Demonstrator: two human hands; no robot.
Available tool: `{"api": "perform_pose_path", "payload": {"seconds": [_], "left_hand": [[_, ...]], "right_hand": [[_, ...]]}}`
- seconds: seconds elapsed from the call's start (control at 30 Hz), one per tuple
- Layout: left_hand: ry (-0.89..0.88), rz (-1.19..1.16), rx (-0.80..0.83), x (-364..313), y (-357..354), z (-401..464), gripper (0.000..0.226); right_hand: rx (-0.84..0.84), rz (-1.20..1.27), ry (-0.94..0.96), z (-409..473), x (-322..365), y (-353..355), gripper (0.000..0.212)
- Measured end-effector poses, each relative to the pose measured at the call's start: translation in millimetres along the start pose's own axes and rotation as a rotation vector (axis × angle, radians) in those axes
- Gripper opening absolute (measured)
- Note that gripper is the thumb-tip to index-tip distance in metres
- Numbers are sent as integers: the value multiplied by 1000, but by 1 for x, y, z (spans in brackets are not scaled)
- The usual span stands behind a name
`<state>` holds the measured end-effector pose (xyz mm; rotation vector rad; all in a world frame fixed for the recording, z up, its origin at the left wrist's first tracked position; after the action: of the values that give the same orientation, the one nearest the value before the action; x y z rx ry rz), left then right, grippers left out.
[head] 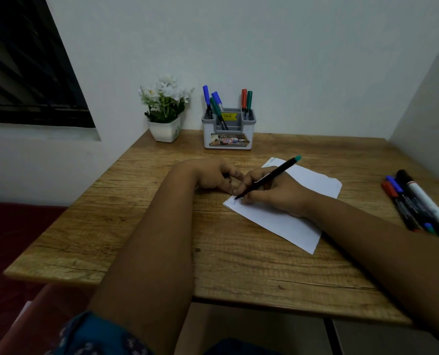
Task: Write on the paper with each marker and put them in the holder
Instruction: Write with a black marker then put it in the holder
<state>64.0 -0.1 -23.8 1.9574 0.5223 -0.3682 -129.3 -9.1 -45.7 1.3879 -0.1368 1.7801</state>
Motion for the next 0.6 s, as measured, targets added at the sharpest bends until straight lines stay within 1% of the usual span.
{"api": "perform_pose_path", "payload": {"seconds": [0.13, 0.3, 0.4, 0.53, 0.6], "left_hand": [[-6, 5, -5, 0, 0, 1, 34], [-31, 8, -7, 1, 0, 2, 36], [-33, -1, -4, 2, 0, 2, 37], [-32, 12, -11, 2, 1, 3, 39], [-30, 11, -6, 2, 1, 3, 38]], "right_hand": [[-7, -6, 12, 0, 1, -1, 17], [29, -140, 67, -1, 0, -2, 19], [27, -131, 57, -2, 1, -3, 20], [71, -163, 35, -2, 3, -5, 13], [82, -178, 26, -1, 4, -3, 16]]}}
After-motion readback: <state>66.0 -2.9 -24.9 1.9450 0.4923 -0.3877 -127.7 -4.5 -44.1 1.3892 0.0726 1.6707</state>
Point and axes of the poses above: each hand's wrist, its own z-axis towards the middle knuckle, its own y-axis out of the back of the hand, x = y × z, the point moved 1 cm from there along z, towards the middle knuckle, and after that the axes turned 15 degrees about y, right-handed, at the moved point
